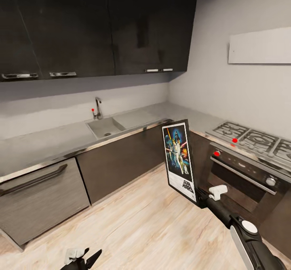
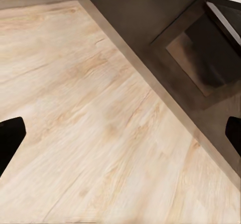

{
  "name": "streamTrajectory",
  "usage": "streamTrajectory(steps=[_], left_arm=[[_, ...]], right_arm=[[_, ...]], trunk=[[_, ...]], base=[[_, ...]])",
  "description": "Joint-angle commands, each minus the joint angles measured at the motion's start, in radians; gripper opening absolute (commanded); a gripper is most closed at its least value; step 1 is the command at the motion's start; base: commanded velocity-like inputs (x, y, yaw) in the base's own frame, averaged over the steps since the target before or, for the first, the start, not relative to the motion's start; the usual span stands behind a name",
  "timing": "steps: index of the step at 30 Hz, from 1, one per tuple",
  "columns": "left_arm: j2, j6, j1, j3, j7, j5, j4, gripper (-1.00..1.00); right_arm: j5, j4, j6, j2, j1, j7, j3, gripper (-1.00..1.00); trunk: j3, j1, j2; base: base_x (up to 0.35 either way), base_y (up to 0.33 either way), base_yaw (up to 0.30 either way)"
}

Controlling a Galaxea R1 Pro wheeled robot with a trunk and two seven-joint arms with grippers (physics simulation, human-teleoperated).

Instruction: Pick up the poster from the kitchen countertop and hang it on one of the wall nails in the kitchen.

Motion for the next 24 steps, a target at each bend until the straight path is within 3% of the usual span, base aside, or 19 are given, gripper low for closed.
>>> streamTrajectory(steps=[1,10,17,24], left_arm=[[0.0,-0.003,-0.002,-0.009,-0.002,0.011,-0.001,1.0],[0.0,-0.003,-0.002,-0.009,-0.002,0.011,-0.001,1.0],[0.0,-0.003,-0.002,-0.009,-0.002,0.011,-0.001,1.0],[0.0,-0.003,-0.002,-0.009,-0.002,0.011,-0.001,1.0]], right_arm=[[-0.011,0.0,0.004,0.0,-0.001,0.008,-0.002,-1.0],[-0.01,0.0,0.004,0.0,-0.001,0.008,-0.002,-1.0],[-0.01,0.0,0.004,0.001,-0.001,0.008,-0.002,-1.0],[-0.01,0.0,0.004,0.001,-0.001,0.008,-0.002,-1.0]], trunk=[[-0.002,0.0,-0.003],[-0.002,0.0,-0.003],[-0.002,0.0,-0.003],[-0.002,0.0,-0.003]], base=[[-0.152,0.236,0.291],[-0.187,0.239,0.291],[-0.056,0.072,0.286],[-0.013,0.235,0.116]])
